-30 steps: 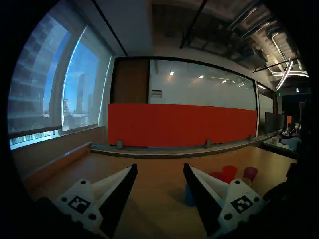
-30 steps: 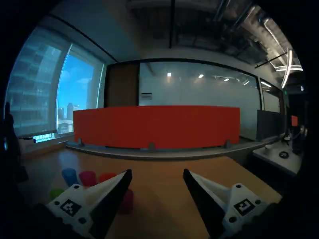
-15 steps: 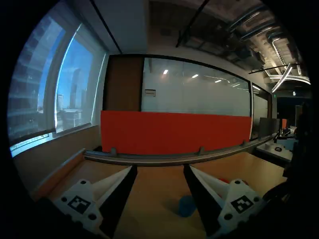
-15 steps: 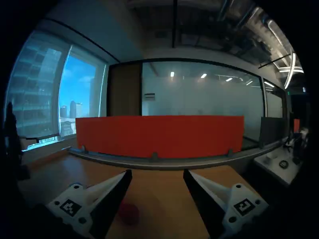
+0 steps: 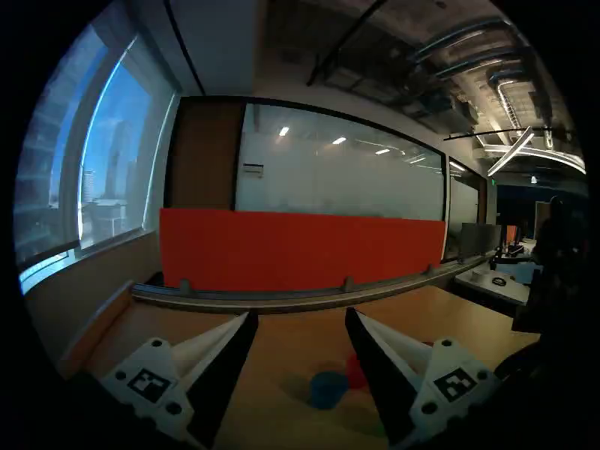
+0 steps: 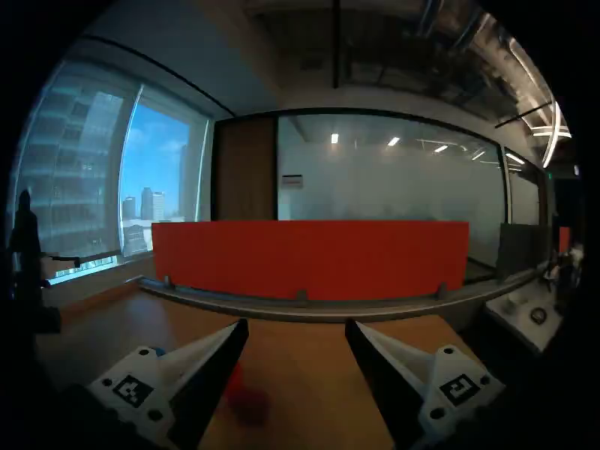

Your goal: Pour water

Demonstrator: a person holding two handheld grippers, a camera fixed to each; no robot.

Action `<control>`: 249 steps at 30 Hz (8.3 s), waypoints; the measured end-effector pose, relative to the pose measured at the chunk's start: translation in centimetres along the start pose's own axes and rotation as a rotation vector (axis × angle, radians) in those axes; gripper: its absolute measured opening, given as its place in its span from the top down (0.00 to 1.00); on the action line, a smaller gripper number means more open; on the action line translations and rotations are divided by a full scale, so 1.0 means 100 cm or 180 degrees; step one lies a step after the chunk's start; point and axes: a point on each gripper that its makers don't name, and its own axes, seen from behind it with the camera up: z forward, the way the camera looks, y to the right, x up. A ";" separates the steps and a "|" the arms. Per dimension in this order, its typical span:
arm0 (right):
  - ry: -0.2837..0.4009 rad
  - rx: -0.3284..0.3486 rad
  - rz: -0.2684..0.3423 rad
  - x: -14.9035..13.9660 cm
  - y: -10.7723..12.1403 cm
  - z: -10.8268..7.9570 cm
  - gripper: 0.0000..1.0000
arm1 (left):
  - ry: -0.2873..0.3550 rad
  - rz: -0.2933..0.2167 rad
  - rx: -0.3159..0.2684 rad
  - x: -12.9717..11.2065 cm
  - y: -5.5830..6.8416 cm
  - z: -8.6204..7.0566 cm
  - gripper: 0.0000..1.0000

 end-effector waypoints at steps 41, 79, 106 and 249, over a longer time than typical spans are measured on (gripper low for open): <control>-0.0415 0.1835 -0.0433 -0.009 -0.139 -0.030 0.00 | -0.0407 0.0233 -0.1298 -0.020 0.061 -0.005 0.14; -0.1010 0.2227 -0.0674 -0.118 -0.169 -0.025 0.00 | -0.1049 0.0505 -0.1362 -0.141 0.049 0.039 0.14; -0.1278 0.2482 -0.0858 -0.198 -0.206 -0.020 0.00 | -0.1422 0.0648 -0.1392 -0.215 0.048 0.066 0.14; -0.0824 0.2460 -0.0708 -0.130 -0.228 -0.043 0.09 | -0.0609 0.0538 -0.1400 -0.076 0.107 0.042 0.19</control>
